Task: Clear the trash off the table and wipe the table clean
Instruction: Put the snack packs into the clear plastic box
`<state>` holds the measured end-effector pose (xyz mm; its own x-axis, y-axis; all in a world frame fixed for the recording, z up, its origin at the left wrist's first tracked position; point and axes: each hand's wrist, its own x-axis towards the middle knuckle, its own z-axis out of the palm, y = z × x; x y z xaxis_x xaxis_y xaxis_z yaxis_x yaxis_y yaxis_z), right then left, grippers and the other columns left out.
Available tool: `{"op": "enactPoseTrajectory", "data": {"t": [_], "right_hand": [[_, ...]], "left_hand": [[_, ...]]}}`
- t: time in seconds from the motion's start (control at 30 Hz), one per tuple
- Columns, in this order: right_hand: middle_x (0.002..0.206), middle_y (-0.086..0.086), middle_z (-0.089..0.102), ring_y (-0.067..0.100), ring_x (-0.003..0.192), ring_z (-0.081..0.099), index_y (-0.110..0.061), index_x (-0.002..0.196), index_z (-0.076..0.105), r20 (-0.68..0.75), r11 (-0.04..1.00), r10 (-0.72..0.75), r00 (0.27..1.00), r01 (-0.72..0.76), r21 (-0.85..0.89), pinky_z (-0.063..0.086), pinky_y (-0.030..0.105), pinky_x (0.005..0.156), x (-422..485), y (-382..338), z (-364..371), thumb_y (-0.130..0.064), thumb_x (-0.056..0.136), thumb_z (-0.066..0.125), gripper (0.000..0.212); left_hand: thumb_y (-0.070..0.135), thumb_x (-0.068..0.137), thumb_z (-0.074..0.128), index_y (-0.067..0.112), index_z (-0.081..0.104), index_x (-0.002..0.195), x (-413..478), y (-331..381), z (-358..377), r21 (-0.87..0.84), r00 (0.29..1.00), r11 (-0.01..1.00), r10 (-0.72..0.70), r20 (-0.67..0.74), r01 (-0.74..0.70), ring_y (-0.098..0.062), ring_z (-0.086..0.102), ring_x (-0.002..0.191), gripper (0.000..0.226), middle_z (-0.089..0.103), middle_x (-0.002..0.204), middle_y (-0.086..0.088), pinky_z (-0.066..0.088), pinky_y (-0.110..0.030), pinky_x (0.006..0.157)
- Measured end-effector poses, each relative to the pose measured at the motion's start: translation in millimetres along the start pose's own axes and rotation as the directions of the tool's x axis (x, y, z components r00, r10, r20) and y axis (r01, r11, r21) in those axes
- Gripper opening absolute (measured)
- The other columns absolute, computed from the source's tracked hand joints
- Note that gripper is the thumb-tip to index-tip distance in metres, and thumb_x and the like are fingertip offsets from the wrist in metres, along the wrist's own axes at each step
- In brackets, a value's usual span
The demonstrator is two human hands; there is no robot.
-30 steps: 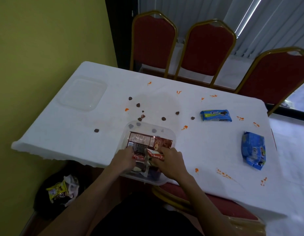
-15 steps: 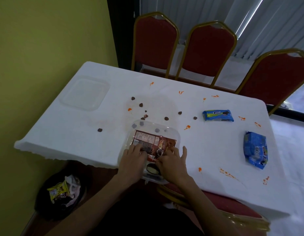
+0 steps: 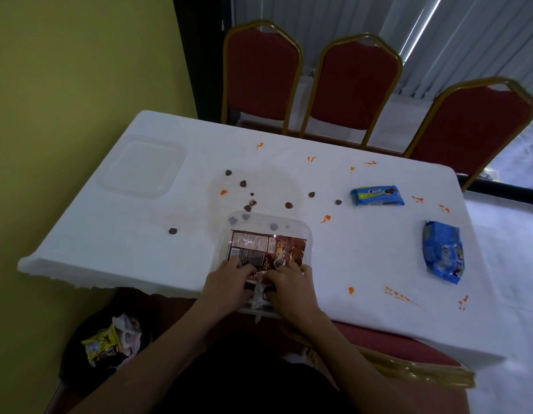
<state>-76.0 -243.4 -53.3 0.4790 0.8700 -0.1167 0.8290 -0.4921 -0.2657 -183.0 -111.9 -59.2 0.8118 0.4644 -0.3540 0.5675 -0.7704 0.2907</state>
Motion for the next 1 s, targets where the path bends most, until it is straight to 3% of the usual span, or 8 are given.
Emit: {"op": "enactPoseTrajectory", "data": {"t": [0.17, 0.33, 0.53, 0.77, 0.9, 1.0], "right_hand": [[0.111, -0.005, 0.070, 0.018, 0.104, 0.056, -0.030, 0.113, 0.069, -0.013, 0.996, 0.062, 0.998, -0.063, -0.060, 0.039, 0.033, 0.094, 0, 2, 1, -0.027, 0.091, 0.062, 0.023], [0.113, -0.004, 0.068, 0.019, 0.107, 0.055, -0.031, 0.109, 0.073, 0.005, 0.997, 0.063, 0.998, -0.062, -0.053, 0.035, 0.035, 0.096, 0, -1, 1, -0.028, 0.089, 0.066, 0.022], [0.098, -0.009, 0.071, 0.019, 0.093, 0.057, -0.027, 0.091, 0.072, -0.180, 0.977, 0.189, 0.965, -0.166, 0.137, 0.032, 0.033, 0.082, -3, -6, -1, -0.013, 0.081, 0.067, 0.017], [0.094, -0.004, 0.071, 0.023, 0.093, 0.060, -0.022, 0.098, 0.071, -0.266, 0.919, 0.336, 0.903, -0.252, 0.304, 0.038, 0.037, 0.080, -5, 9, -21, -0.010, 0.084, 0.062, 0.020], [0.103, -0.001, 0.072, 0.024, 0.098, 0.061, -0.023, 0.109, 0.070, -0.310, 0.860, 0.460, 0.832, -0.330, 0.390, 0.041, 0.040, 0.085, -18, 34, -37, -0.015, 0.087, 0.066, 0.024], [0.110, -0.003, 0.070, 0.022, 0.101, 0.061, -0.024, 0.115, 0.068, -0.301, 0.801, 0.547, 0.781, -0.385, 0.458, 0.043, 0.040, 0.089, -33, 63, -45, -0.017, 0.089, 0.066, 0.027]], "left_hand": [[0.034, 0.083, 0.068, 0.030, 0.052, 0.128, 1, 2, 1, 0.013, 0.999, 1.000, -0.010, -0.051, 0.011, -0.020, 0.052, 0.114, 0.048, 0.048, 0.123, 0.001, 0.050, -0.034, 0.084], [0.029, 0.084, 0.068, 0.027, 0.056, 0.127, 2, 6, -5, 0.015, 0.998, 1.000, -0.013, -0.061, 0.014, -0.022, 0.053, 0.115, 0.045, 0.047, 0.128, -0.002, 0.049, -0.034, 0.086], [0.022, 0.086, 0.068, 0.030, 0.055, 0.132, 4, 15, -30, -0.138, 0.997, 0.990, 0.028, -0.078, -0.038, -0.019, 0.053, 0.116, 0.048, 0.047, 0.130, 0.000, 0.049, -0.034, 0.089], [0.017, 0.086, 0.067, 0.030, 0.062, 0.123, 20, 52, -51, -0.278, 0.978, 0.944, 0.136, -0.157, -0.175, -0.013, 0.057, 0.102, 0.039, 0.053, 0.118, 0.003, 0.049, -0.026, 0.080], [0.021, 0.088, 0.064, 0.032, 0.064, 0.118, 32, 80, -51, -0.255, 0.956, 0.928, 0.228, -0.185, -0.271, -0.010, 0.054, 0.090, 0.032, 0.048, 0.104, 0.008, 0.047, -0.025, 0.067], [0.018, 0.089, 0.062, 0.031, 0.064, 0.118, 44, 106, -49, -0.294, 0.941, 0.896, 0.293, -0.169, -0.332, -0.008, 0.057, 0.090, 0.032, 0.049, 0.104, 0.010, 0.053, -0.027, 0.076]]}}
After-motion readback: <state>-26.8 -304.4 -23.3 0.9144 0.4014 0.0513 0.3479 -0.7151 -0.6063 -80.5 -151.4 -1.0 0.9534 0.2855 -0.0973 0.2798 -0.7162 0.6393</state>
